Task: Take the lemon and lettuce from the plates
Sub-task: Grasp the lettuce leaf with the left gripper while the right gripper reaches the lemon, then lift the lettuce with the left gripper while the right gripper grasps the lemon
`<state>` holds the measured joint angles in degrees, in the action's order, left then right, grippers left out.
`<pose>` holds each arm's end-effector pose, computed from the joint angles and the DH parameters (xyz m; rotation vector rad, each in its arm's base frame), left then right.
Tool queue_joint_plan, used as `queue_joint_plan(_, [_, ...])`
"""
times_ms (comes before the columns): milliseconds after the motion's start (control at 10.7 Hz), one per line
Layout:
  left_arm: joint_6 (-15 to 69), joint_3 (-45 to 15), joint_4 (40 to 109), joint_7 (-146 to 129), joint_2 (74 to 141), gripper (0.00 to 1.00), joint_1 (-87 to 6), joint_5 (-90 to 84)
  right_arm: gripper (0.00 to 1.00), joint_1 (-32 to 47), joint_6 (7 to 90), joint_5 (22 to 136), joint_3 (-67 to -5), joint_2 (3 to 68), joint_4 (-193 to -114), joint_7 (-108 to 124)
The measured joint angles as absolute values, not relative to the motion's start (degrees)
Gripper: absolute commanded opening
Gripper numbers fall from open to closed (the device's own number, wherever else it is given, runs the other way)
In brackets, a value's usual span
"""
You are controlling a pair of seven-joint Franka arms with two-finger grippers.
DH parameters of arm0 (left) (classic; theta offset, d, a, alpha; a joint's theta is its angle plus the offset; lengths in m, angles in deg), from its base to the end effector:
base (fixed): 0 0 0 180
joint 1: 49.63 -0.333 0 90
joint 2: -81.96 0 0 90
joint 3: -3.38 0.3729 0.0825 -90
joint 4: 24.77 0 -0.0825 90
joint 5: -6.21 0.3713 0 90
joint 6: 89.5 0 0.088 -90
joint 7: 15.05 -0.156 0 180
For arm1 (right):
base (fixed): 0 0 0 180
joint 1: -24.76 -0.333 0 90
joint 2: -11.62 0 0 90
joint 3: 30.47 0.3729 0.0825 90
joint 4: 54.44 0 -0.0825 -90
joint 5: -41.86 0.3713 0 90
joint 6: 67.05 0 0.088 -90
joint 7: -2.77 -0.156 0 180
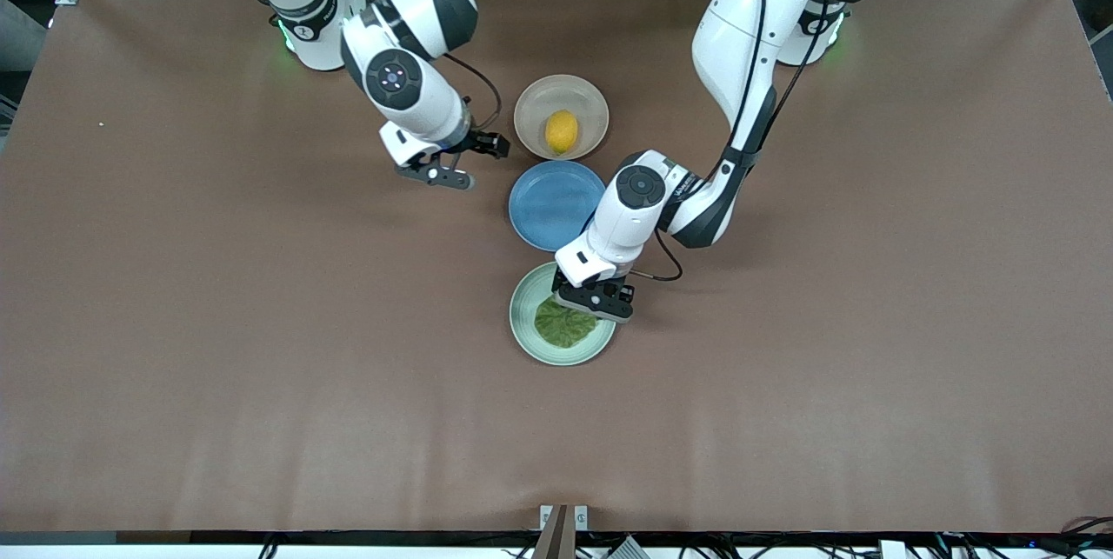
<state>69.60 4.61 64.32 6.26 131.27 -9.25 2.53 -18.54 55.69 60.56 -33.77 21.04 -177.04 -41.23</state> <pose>0.6056 -0.4951 0.1760 2.8845 -0.3859 0.4457 0.3947 0.3668 0.3351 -3.0040 0.4073 0.4358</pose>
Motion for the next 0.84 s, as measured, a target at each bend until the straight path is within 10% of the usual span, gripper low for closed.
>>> queue_joint_plan(93, [69.60, 4.61, 64.11, 6.45, 131.38, 0.13, -9.15, 2.61, 1.00, -19.62, 56.77, 62.24, -33.77, 21.95, -177.03, -41.56])
queue_joint_plan(186, [69.60, 4.61, 64.01, 6.50, 131.40, 0.00, -9.04, 2.62, 1.00, -20.74, 57.69, 63.14, -33.77, 22.52, -177.03, -42.00])
queue_joint_plan(839, [69.75, 6.93, 62.06, 8.73, 130.49, 0.00, -7.91, 2.66, 1.00, -33.33, 70.42, 63.47, -33.72, 28.68, -177.01, -50.64])
